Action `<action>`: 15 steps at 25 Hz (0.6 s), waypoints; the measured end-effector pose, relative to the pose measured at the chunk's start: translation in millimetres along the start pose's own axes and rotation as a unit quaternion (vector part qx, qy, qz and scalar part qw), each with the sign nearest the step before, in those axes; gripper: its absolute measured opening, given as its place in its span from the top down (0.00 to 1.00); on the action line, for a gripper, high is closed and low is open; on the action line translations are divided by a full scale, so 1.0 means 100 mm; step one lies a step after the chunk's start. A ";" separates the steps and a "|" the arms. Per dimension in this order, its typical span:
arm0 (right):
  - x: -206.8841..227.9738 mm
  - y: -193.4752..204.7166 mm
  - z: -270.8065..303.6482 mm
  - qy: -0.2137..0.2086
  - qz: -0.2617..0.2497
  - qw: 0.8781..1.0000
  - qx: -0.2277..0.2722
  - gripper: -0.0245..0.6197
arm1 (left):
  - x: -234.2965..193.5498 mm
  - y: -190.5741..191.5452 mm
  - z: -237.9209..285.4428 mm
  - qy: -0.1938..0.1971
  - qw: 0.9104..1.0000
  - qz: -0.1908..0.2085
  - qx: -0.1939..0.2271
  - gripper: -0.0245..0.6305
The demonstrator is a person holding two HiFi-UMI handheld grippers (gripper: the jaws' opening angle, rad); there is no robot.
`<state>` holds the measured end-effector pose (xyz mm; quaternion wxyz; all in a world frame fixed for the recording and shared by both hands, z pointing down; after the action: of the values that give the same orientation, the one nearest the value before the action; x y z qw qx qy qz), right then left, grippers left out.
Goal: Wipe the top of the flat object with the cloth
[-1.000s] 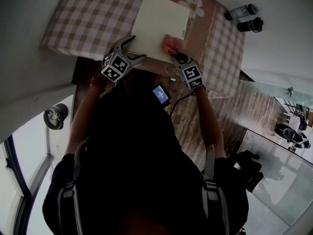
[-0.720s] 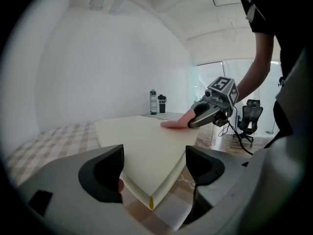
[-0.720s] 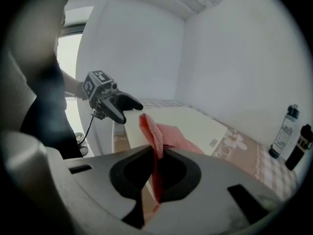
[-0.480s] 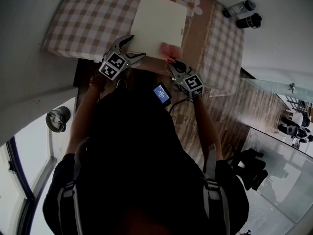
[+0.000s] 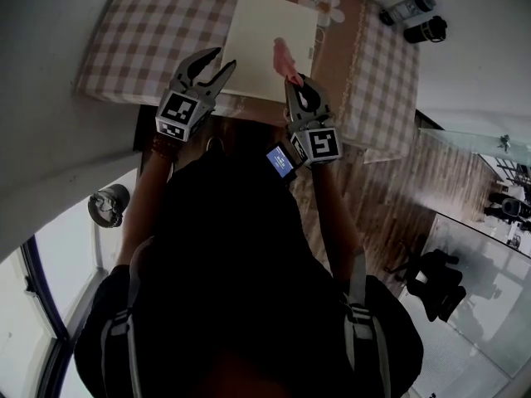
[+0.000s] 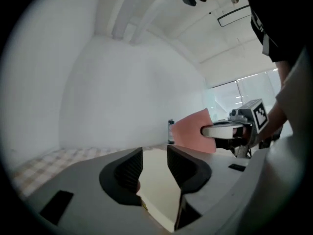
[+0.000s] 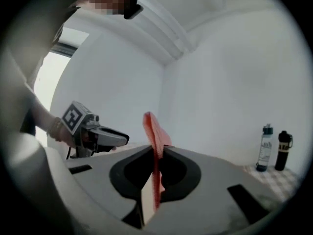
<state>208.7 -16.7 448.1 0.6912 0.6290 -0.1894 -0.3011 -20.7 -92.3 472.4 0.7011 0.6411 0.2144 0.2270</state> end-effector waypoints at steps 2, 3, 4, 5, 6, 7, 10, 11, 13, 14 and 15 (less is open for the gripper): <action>0.00 -0.14 0.09 0.033 -0.013 0.999 0.027 0.93 | -0.05 -0.17 -0.01 -0.039 0.999 0.004 0.033 0.78; 0.00 -0.21 0.14 0.045 -0.021 0.998 0.040 0.93 | -0.06 -0.24 -0.01 -0.054 0.997 0.009 0.046 0.82; -0.02 -0.25 0.18 0.056 -0.026 0.997 0.050 0.93 | -0.06 -0.30 -0.02 -0.068 0.996 0.016 0.058 0.86; -0.03 -0.28 0.21 0.065 -0.028 0.996 0.057 0.93 | -0.06 -0.35 -0.02 -0.080 0.994 0.020 0.068 0.91; -0.04 -0.29 0.24 0.072 -0.028 0.995 0.061 0.94 | -0.06 -0.39 -0.02 -0.092 0.993 0.022 0.075 0.96; -0.06 -0.29 0.26 0.078 -0.025 0.995 0.062 0.94 | -0.06 -0.42 -0.02 -0.100 0.992 0.022 0.079 0.96; -0.12 -0.27 0.34 0.093 -0.014 0.994 0.060 0.94 | -0.04 -0.43 0.03 -0.116 0.990 0.023 0.075 0.96; -0.14 -0.25 0.37 0.096 -0.012 0.994 0.060 0.94 | -0.03 -0.41 0.04 -0.121 0.990 0.025 0.071 0.96; -0.18 -0.23 0.39 0.097 -0.009 0.994 0.056 0.94 | 0.00 -0.37 0.06 -0.127 0.990 0.027 0.063 0.96; -0.19 -0.21 0.40 0.096 -0.008 0.994 0.054 0.94 | 0.02 -0.34 0.07 -0.126 0.990 0.027 0.059 0.96; -0.19 -0.20 0.39 0.095 -0.006 0.994 0.051 0.94 | 0.03 -0.32 0.07 -0.124 0.990 0.028 0.056 0.96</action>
<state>166.0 -34.5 435.9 0.6712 0.6904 -0.1338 -0.2344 -12.4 -98.7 440.9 0.6787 0.7081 0.1206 0.1531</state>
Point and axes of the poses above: the fingertips, and each gripper's own axes: z forward along the fingers, x to its right, y out of its underside, the point moved 9 cm from there along -z, backward along the fingers, and after that the axes turned 14 degrees about -y, right-handed, at the moved point
